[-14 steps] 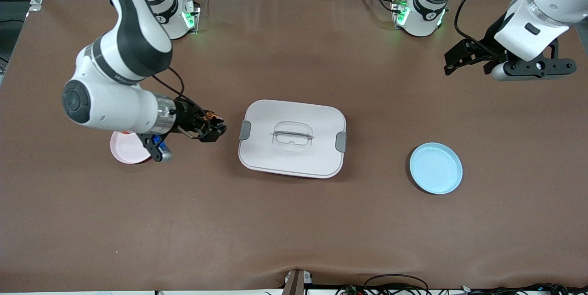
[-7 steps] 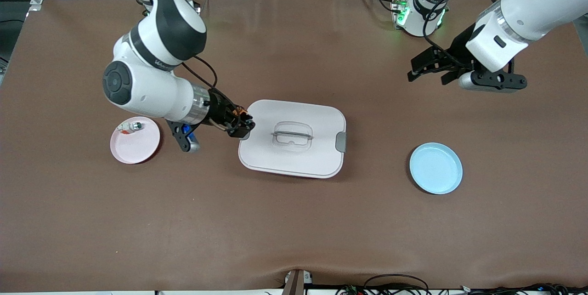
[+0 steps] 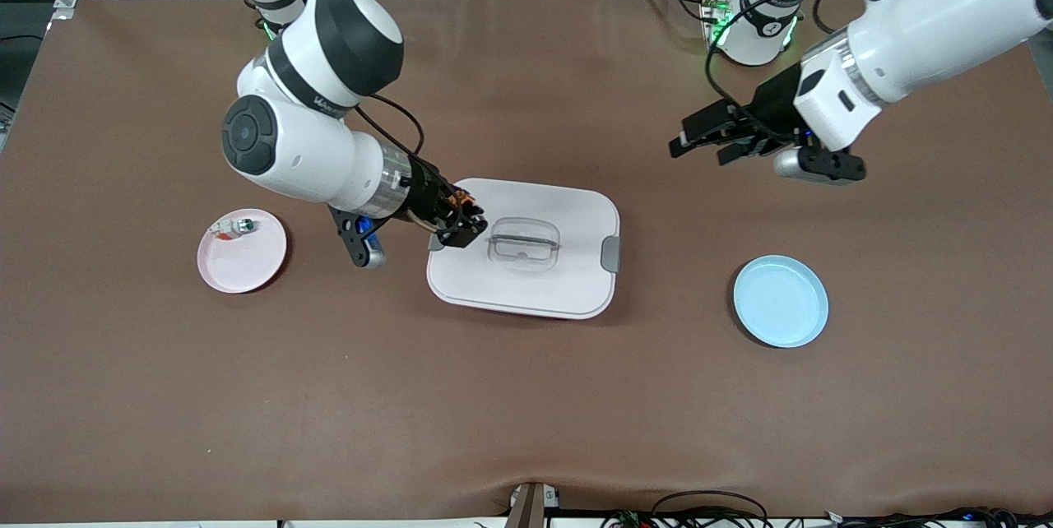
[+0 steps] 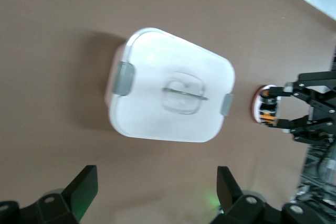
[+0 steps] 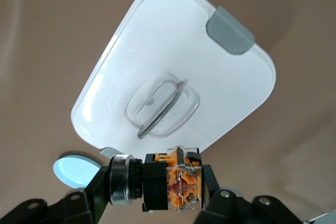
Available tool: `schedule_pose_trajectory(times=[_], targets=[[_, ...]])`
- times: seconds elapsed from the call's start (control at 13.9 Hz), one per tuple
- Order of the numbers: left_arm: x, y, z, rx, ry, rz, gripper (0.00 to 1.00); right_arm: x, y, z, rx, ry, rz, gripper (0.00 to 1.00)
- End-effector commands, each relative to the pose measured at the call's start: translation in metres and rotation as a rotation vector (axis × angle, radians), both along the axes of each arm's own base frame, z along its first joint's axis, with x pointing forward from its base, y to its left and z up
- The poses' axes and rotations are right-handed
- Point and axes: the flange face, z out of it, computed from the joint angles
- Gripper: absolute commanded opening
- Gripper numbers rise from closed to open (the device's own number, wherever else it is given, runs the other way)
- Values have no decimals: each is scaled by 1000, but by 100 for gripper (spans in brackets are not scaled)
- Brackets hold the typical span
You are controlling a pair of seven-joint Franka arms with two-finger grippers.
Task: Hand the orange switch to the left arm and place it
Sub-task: 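Lift the switch over the box with the right gripper while the left gripper approaches, then grasp the switch with the left gripper from the right gripper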
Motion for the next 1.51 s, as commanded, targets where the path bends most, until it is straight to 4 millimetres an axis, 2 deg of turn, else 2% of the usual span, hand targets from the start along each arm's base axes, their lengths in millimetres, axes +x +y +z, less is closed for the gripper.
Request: schedule_pose_trajectory(times=[0.0, 0.22, 0.43, 0.57, 0.79, 0.93, 1.22, 1.44], targets=[[-8, -16, -17, -87, 2, 49, 97, 8, 27, 9, 41, -2, -62, 0], [-12, -30, -39, -157, -3, 95, 95, 7, 43, 10, 89, -5, -110, 0], [-15, -31, -60, -256, -13, 65, 85, 7, 52, 11, 130, 7, -172, 0], [-14, -35, -69, -301, -35, 88, 82, 10, 59, 12, 139, 19, -209, 0], [-9, -55, -86, -343, -51, 152, 79, 14, 78, 2, 137, 50, -254, 0], [-5, -63, -99, -352, -87, 176, 79, 14, 82, 0, 138, 57, -268, 0], [6, -65, -106, -363, -109, 170, 76, 12, 88, 1, 135, 94, -320, 0], [16, -67, -108, -373, -120, 165, 74, 11, 94, -10, 128, 119, -353, 0]])
